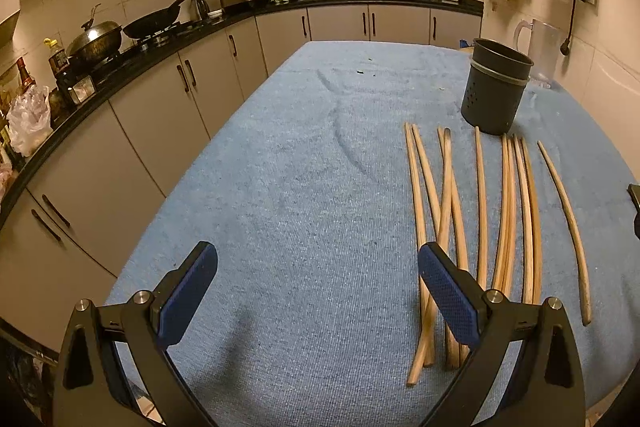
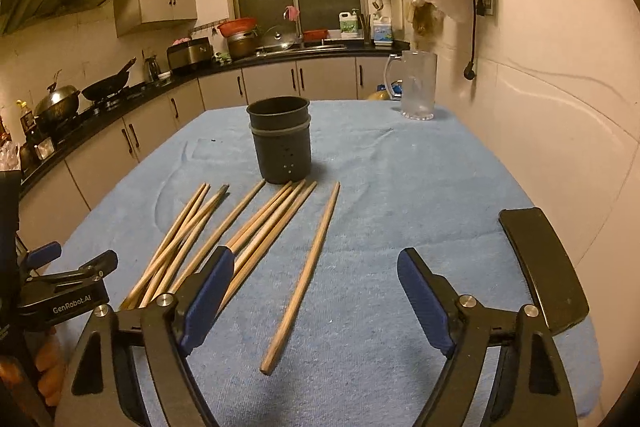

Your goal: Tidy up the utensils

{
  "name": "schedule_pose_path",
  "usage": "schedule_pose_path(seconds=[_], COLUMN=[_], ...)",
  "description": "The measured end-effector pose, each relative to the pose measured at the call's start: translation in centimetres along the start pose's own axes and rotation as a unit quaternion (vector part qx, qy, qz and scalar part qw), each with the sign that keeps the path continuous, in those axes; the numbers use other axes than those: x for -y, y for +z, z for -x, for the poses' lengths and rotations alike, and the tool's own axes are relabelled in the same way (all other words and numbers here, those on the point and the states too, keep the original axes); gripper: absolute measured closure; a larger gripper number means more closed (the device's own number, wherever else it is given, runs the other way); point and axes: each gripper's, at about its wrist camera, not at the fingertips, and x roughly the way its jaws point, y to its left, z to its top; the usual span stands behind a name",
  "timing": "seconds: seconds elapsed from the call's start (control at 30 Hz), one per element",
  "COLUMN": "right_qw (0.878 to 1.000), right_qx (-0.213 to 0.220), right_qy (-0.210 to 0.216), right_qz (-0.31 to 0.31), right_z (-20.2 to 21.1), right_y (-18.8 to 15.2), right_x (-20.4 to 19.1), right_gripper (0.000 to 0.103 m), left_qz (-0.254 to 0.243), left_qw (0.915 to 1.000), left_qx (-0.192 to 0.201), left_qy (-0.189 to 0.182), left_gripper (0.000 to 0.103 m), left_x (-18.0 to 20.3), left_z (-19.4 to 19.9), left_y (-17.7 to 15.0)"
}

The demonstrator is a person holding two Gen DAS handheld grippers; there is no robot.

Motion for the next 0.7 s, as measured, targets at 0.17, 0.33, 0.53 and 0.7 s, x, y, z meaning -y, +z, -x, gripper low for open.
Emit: schedule_pose_path(seconds=[0.17, 0.33, 0.53, 0.7], right_qw=[1.000, 1.000, 1.000, 1.000], right_qx=[-0.003, 0.000, -0.001, -0.003], right_qy=[0.001, 0.002, 0.001, 0.002], right_qz=[0.003, 0.004, 0.004, 0.000], right_z=[-0.31, -0.22, -0.33, -0.37], right_y=[-0.11, -0.18, -0.20, -0.34], right_x=[-0.03, -0.14, -0.15, -0.08], right_gripper=[0.016, 0.016, 0.017, 0.019], left_qz=[0.000, 0.001, 0.003, 0.007], left_qw=[1.0000, 1.0000, 0.9999, 0.9999], left_qx=[0.000, -0.003, -0.010, -0.012], left_qy=[0.001, 0.002, 0.001, 0.002], left_gripper=[0.003, 0.003, 0.003, 0.003], left_x=[0.05, -0.09, -0.16, -0.41], left_z=[-0.08, -0.14, -0.31, -0.38], left_y=[-0.04, -0.09, -0.21, -0.29])
